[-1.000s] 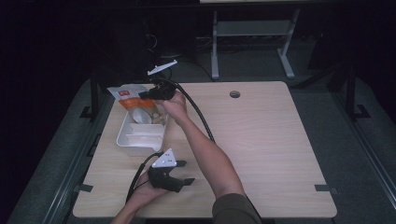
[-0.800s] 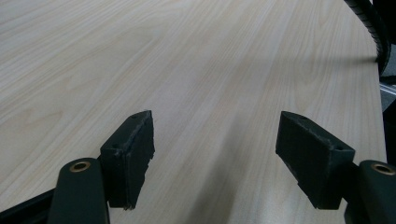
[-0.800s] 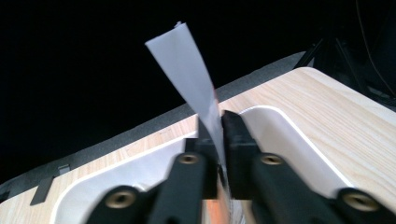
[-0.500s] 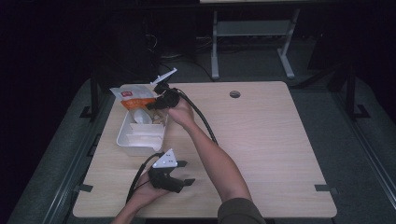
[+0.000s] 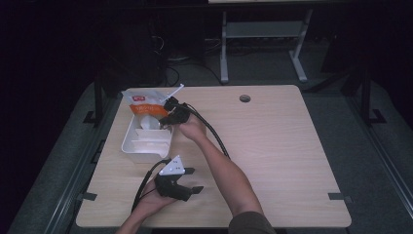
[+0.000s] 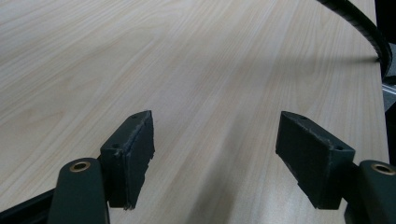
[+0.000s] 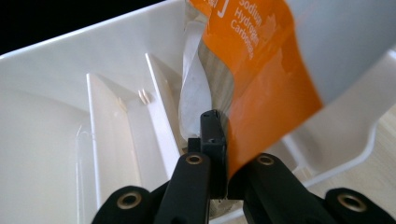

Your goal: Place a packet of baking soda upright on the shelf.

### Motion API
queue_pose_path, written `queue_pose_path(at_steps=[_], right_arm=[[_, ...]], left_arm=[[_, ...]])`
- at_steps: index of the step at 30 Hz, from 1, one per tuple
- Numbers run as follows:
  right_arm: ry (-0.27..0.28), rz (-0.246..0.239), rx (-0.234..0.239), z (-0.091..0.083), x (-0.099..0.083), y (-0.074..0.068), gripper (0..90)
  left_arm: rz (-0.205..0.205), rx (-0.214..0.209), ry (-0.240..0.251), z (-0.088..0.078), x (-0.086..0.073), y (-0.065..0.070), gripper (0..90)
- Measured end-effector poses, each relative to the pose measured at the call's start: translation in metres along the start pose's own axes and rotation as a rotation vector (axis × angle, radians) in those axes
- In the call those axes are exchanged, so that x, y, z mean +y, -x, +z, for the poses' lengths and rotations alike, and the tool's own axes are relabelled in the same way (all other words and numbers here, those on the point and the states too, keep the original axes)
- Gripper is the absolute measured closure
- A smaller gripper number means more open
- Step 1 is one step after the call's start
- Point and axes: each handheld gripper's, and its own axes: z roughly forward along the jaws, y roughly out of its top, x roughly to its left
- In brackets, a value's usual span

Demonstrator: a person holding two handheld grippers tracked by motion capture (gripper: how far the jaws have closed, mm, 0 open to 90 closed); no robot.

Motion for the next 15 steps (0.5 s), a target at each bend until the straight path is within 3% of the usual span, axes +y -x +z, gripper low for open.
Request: queue_pose_path(at_steps=[7, 12, 15], right_arm=[[0.013, 0.052, 0.003, 0.004, -0.011, 0.004, 88.8], [0.015, 0.063, 0.008, -0.001, -0.009, 0.006, 80.5], [0.057, 0.092, 0.025, -0.008, -0.008, 0.010, 80.8]], left_arm=[[0.001, -0.002, -0.002, 0.001, 0.000, 0.001, 27.7], [0.000, -0.003, -0.001, 0.001, 0.000, 0.000, 27.7], [-0.001, -0.003, -0.001, 0.001, 0.000, 0.000, 27.7]])
